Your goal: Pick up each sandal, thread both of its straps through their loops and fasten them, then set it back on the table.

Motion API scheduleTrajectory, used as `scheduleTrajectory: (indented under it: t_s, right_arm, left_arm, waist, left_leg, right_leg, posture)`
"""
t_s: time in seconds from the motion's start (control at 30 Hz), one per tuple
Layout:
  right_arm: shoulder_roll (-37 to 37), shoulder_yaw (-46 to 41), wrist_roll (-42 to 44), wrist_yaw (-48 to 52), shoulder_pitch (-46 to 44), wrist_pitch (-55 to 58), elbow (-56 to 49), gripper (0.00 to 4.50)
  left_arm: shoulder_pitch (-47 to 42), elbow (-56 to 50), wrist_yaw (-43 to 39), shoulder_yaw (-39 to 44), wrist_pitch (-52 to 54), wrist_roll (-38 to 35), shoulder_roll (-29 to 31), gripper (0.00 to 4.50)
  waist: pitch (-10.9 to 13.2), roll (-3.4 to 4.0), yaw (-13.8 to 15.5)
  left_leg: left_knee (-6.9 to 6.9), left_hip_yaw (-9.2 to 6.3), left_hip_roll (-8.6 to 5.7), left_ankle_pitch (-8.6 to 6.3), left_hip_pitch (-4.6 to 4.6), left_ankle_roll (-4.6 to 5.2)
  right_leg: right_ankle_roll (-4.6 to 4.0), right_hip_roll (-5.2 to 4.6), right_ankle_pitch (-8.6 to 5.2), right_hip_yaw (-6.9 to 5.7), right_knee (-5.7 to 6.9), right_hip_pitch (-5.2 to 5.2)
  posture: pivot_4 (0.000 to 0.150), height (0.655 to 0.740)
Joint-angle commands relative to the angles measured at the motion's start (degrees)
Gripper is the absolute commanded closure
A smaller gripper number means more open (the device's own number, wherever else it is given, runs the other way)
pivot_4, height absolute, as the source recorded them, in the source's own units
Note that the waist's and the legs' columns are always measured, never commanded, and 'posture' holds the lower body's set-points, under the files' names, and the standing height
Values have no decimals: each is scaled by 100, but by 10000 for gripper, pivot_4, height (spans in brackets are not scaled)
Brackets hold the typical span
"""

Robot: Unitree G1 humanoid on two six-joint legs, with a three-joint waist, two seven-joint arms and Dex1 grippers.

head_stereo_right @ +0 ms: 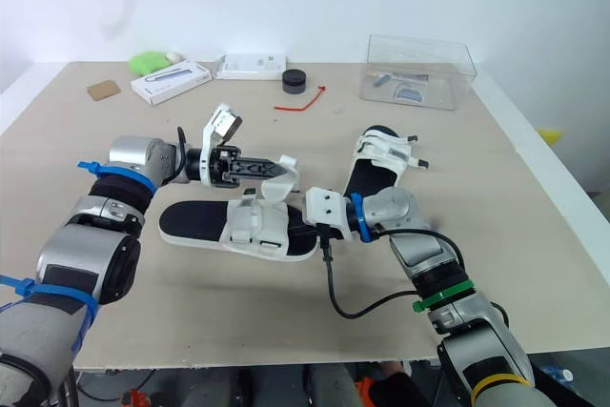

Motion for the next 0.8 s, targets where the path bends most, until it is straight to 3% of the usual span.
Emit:
scheduleTrajectory:
  t_s: [0.03,0.5,0.8]
  right_arm:
    - [-34,-11,-134,-101,57,17,-20,45000]
    - [-92,-17,-122,-161,142,78,-156,45000]
    - [-102,-25,-122,-180,142,101,-145,45000]
  left_arm:
    - [-284,298,358,353,-191,-58,-138,395]
    - [-821,834,541,1304,289,-471,-293,395]
    - [-513,557,52,608,281,8,-379,395]
  waist:
    - [0,0,-4]
    - [1,-1,-31]
    - [1,-1,-68]
  left_leg:
    - [0,2,0,0,0,0]
    - [-1,0,-1,0,-1,0]
    - [-1,0,-6,-1,-2,-1]
  right_leg:
    - [1,0,0,2,0,0]
    - [3,2,0,2,0,-2]
    - [1,-2,1,3,0,-1]
  posture:
    - [1500,7400]
    - [1500,7400]
    - [1500,7400]
